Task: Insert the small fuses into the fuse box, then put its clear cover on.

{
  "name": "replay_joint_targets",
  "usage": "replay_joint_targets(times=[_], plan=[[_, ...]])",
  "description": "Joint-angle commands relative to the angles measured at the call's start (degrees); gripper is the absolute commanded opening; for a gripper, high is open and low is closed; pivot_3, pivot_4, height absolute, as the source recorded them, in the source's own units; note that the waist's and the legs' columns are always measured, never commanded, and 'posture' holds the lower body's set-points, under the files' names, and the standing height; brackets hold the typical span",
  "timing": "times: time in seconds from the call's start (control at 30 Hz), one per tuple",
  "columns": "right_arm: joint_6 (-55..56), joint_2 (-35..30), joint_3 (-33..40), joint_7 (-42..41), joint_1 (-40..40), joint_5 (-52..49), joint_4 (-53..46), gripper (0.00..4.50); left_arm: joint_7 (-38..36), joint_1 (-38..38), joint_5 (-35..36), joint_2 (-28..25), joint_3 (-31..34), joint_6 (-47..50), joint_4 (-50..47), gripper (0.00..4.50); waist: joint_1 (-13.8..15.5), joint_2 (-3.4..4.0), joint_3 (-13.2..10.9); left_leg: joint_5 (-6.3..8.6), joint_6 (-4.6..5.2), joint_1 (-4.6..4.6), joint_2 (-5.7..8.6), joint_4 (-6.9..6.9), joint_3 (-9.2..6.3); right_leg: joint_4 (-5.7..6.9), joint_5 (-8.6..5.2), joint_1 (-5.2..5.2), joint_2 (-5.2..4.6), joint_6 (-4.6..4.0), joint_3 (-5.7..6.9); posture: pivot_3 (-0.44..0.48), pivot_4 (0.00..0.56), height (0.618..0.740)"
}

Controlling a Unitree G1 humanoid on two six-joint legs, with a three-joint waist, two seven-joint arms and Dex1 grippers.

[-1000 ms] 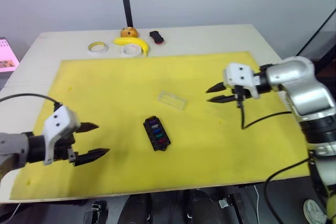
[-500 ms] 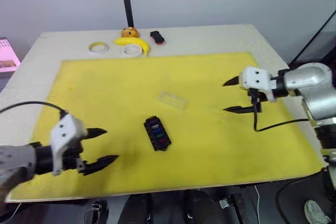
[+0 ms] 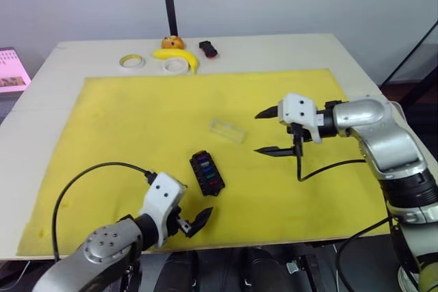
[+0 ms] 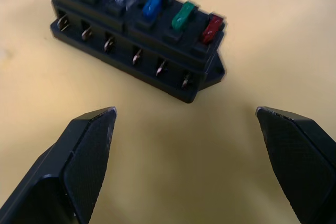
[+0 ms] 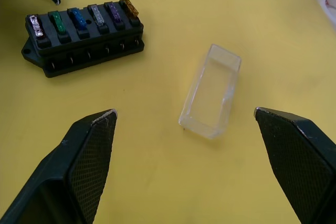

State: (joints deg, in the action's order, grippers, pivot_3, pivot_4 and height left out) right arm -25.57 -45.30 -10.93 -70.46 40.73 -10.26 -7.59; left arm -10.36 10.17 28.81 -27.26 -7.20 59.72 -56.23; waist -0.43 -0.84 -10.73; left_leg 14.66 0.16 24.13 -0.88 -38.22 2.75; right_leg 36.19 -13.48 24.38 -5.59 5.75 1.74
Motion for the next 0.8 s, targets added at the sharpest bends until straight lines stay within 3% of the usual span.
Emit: replay_joint_targets(times=[0.03, 0.13, 0.27, 0.4, 0.6, 0.8], plan=[[-0.9, 0.1, 0.7, 0.3, 2.6, -0.8, -2.4, 4.45, 4.2, -0.8, -4.1, 1.7, -5.1, -0.6, 0.2, 4.50, 0.0, 0.00, 0.0, 0.00, 0.00, 0.00, 0.02, 0.00, 0.00, 0.00, 0.00, -0.01, 0.00, 0.00, 0.00, 0.000, 0.150, 0.740], [-2.1, -0.5, 0.1, -0.7, 3.3, -1.2, -3.2, 4.45, 8.4, -1.3, -6.2, 6.3, -9.2, -0.1, 1.0, 4.50, 0.0, 0.01, 0.0, 0.00, 0.01, 0.00, 0.02, 0.00, 0.00, 0.00, 0.00, -0.01, 0.01, 0.01, 0.00, 0.000, 0.150, 0.740], [-6.8, 0.0, -3.2, 0.2, 6.4, 1.5, -0.7, 4.45, 9.5, -0.9, -7.1, 7.6, -9.9, 1.2, -0.6, 4.50, 0.0, 0.01, 0.0, 0.00, 0.01, -0.01, 0.02, -0.01, -0.01, -0.01, 0.00, -0.03, 0.01, -0.01, 0.01, 0.000, 0.150, 0.740], [-15.1, 6.2, -7.6, 5.1, 10.7, 3.5, 4.4, 4.45, 5.3, 0.5, -3.5, 3.1, -2.2, 2.0, -3.7, 4.50, -0.3, 0.00, 0.0, 0.00, 0.01, -0.03, 0.00, 0.00, -0.02, 0.00, -0.08, -0.03, 0.02, -0.14, 0.02, 0.000, 0.150, 0.740], [-16.6, 12.7, -12.0, 8.9, 13.4, 7.0, 13.8, 4.45, -3.0, 1.6, 2.9, -4.5, 8.8, 0.4, -3.8, 4.50, 0.0, 0.01, 0.0, 0.00, 0.00, -0.02, -0.02, 0.01, -0.02, 0.01, -0.09, 0.00, 0.02, -0.17, 0.03, 0.000, 0.150, 0.740], [-15.0, 18.0, -13.5, 12.4, 15.4, 9.6, 22.8, 4.45, -4.5, 0.3, 4.1, -4.7, 9.9, 0.0, -3.2, 4.50, -0.3, 0.01, 0.0, 0.02, 0.03, 0.04, 0.04, -0.02, 0.00, -0.03, 0.01, -0.01, 0.00, -0.02, 0.03, 0.000, 0.150, 0.740]])
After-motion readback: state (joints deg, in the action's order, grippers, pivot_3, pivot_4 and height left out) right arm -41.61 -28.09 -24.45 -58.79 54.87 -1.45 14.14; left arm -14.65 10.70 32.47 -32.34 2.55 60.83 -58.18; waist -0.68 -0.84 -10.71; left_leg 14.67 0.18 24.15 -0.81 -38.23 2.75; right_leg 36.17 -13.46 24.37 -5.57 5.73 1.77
